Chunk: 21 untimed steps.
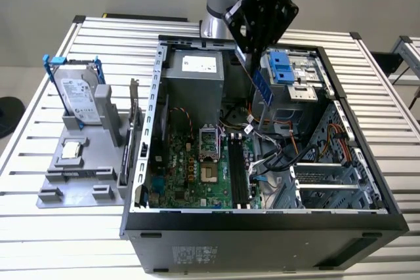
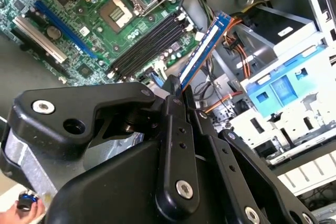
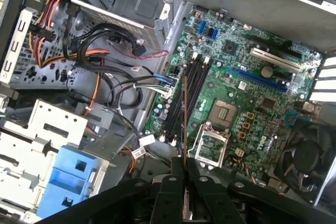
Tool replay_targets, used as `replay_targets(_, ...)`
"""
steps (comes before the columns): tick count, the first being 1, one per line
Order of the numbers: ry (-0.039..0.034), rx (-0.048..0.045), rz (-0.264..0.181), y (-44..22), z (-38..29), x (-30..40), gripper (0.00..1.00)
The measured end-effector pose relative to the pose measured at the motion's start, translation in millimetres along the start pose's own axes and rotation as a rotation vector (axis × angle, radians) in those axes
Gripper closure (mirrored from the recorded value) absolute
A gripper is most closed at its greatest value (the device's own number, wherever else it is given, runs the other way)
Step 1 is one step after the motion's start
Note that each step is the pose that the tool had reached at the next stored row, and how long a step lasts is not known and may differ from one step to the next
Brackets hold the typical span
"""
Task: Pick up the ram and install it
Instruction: 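Insert the ram into the slot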
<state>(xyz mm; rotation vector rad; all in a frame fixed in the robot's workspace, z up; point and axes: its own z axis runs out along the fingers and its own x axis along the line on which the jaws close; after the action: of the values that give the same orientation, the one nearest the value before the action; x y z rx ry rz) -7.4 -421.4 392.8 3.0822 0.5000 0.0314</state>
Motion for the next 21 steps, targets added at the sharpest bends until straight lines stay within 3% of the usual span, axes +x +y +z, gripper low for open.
replay_targets(21, -0.0043, -0.0033, 0.194, 0.0, 0.0, 0.0, 1.0)
